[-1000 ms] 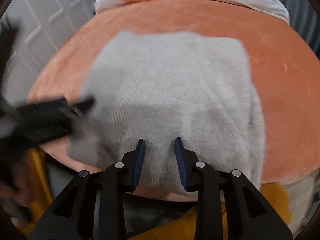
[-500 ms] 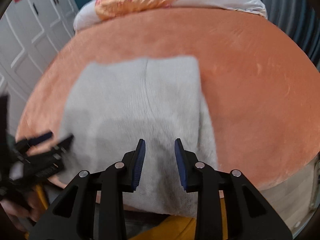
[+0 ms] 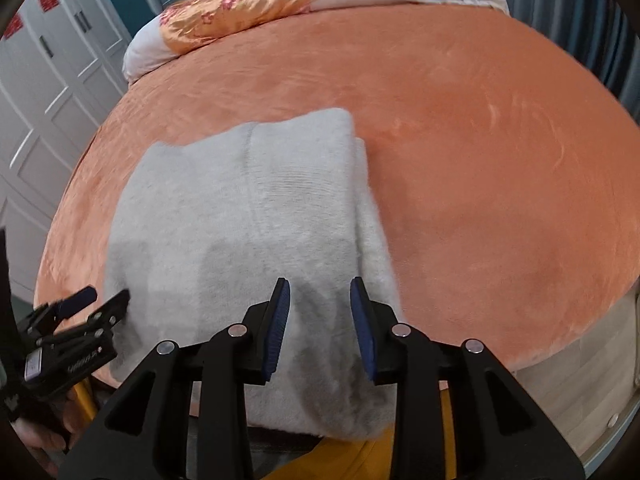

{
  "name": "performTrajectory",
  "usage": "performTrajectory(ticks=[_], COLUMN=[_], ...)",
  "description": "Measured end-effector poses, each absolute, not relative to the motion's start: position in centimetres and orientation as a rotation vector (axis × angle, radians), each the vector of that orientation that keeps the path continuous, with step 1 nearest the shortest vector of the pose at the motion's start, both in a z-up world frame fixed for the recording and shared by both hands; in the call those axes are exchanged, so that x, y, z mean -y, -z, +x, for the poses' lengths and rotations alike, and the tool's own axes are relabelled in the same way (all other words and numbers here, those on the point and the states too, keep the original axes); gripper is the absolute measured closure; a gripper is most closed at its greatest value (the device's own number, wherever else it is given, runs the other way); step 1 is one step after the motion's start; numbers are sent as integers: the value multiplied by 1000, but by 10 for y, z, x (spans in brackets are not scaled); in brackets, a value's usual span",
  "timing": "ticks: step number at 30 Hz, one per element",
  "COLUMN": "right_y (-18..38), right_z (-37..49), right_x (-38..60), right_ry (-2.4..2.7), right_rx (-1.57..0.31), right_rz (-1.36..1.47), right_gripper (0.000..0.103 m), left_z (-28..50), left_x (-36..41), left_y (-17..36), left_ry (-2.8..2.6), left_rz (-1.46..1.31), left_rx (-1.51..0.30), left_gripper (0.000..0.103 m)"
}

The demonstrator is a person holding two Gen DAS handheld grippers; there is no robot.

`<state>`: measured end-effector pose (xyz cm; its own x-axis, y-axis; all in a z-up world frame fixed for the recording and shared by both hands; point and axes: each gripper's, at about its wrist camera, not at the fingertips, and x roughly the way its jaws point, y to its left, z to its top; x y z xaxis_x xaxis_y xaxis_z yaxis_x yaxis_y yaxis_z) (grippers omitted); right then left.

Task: Fold small clothes

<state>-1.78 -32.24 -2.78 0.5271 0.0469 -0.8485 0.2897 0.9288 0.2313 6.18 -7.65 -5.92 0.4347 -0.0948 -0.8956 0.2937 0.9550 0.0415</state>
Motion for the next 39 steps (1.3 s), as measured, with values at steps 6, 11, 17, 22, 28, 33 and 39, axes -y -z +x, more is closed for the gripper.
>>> performTrajectory(ticks=[6, 11, 17, 22, 28, 33, 39], right_y=[30, 32, 0, 62, 12, 26, 47], right_z=[21, 61, 53, 65, 1, -39, -47], right_x=[342, 334, 335, 355, 350, 340, 320], right_ry=[172, 126, 64, 110, 130, 131, 111], right_rx=[-956, -994, -821, -1009, -933, -1017, -1078], right_rz=[473, 432, 439, 547, 505, 485, 450], right_gripper=[58, 88, 91, 87, 79, 60, 92], left_z=[60, 60, 62, 63, 66, 57, 52], left_x=[77, 78, 80, 86, 80, 74, 78], left_y=[60, 60, 61, 61, 55, 32, 41], left_ry=[242, 230, 214, 213, 222, 269, 300], left_rz=[211, 224, 225, 251, 194, 143, 151], left_rx=[-1092, -1092, -1096, -1101, -1131, -1113, -1168], left_gripper=[27, 27, 26, 24, 25, 26, 26])
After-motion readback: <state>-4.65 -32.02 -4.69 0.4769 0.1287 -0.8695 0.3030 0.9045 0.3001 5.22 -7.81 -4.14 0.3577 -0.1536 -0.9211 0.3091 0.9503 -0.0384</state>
